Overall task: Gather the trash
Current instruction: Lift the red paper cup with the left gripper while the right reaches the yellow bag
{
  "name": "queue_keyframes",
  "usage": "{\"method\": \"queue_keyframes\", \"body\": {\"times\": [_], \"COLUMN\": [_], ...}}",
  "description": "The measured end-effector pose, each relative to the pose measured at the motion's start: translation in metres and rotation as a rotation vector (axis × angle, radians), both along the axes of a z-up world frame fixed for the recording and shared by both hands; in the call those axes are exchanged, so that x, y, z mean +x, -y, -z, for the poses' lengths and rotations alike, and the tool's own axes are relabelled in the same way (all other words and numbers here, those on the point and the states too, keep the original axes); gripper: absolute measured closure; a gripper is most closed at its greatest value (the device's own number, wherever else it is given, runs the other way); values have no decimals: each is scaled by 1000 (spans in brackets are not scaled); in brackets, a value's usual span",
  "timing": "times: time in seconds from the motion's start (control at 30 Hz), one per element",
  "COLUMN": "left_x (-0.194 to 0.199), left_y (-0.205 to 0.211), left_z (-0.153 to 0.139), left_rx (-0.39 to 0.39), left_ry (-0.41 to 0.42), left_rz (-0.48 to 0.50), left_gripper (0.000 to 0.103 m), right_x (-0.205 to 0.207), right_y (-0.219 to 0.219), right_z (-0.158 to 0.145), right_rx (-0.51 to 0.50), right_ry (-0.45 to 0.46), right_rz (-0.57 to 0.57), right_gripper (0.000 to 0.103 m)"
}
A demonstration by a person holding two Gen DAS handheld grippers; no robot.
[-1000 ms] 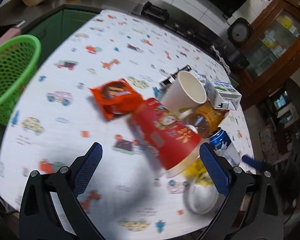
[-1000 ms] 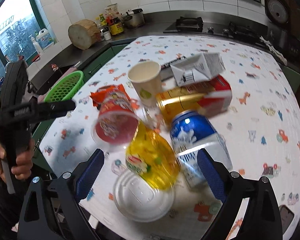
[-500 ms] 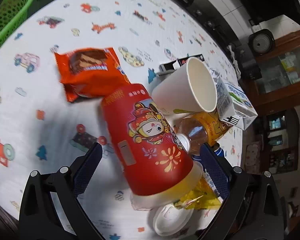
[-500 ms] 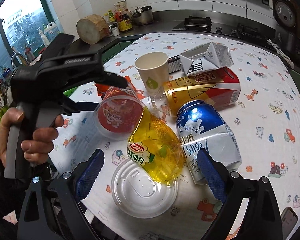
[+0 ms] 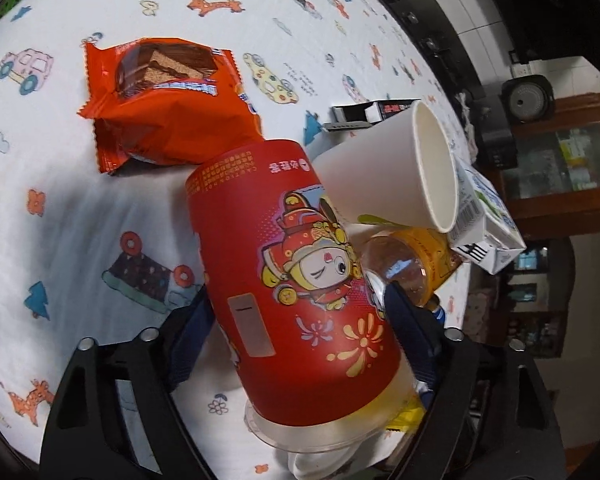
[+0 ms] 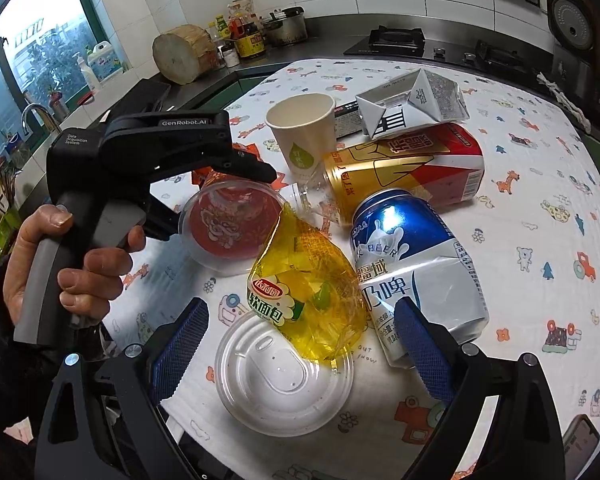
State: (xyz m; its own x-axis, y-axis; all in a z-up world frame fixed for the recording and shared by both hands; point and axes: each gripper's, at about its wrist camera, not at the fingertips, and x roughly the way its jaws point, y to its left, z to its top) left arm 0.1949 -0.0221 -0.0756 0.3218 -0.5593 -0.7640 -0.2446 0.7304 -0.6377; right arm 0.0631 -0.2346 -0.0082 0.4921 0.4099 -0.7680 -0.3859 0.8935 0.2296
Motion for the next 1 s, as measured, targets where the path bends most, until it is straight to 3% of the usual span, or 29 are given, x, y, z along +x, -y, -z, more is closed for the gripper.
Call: {"method": "queue_keyframes", "body": {"times": [0.27,0.6,1.0], "left_x": [-8,-25,-43], "left_y": [-5,-27,-70], "left_z": [-12,-42,-77], "left_rx": [15,63,94], "left_ry": [69,177,282], "left_rz": [37,77,76], "left_gripper": [27,29,30], "right_x": [2,4,-11], "right_y": [-12,-33,-56], "right_z": [5,11,-4], "right_rx": [-50,-31,-33], "right_ry": [8,-7,29], "right_rz": [-16,-66,-163], "right_gripper": [12,12,12]}}
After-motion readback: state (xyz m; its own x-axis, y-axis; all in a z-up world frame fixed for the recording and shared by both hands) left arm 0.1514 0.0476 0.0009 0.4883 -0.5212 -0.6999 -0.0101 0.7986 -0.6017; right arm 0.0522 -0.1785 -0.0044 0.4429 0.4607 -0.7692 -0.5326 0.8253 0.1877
